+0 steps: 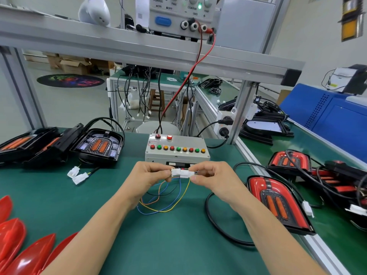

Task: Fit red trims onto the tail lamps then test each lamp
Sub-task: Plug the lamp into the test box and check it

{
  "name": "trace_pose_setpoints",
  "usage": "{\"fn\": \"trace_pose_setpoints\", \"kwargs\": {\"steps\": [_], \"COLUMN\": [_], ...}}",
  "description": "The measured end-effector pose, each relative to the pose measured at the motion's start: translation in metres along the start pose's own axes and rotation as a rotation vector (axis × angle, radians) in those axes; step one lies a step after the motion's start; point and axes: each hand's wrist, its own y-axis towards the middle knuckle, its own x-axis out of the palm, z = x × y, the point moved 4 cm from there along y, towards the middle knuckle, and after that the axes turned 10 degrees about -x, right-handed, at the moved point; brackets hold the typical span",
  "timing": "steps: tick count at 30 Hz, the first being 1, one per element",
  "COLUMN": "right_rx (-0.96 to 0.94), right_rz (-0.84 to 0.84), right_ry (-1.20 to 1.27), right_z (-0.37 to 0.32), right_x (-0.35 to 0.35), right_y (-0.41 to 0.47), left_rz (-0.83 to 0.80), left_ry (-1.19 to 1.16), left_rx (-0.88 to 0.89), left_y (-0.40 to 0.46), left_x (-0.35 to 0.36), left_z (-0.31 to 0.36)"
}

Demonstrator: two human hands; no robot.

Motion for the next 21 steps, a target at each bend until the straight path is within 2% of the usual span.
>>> {"fn": "trace_pose_setpoints", "kwargs": {"steps": [8,11,21], "right_rx": [-0.020,-0.037,-0.076], "right_rz": [-0.020,-0.041,0.058], "right_ry": [0.011,-0.053,-0.104], "right_z": [0.009,0.010,0.023], "right_x": [0.004,0.011,0.035], "right_y": [-0.004,-0.005,-0.014], "left_rz": [-0.094,-0.129,-0.166], "left_ry": [0.060,0.076,0.035], "left_rx": [-0.020,-0.008,-0.129], "left_y": [0.000,-0.002,-0.003], "left_x": [0.003,0.006,0.003], "left_z": [-0.003,-0.004,-0.021]}}
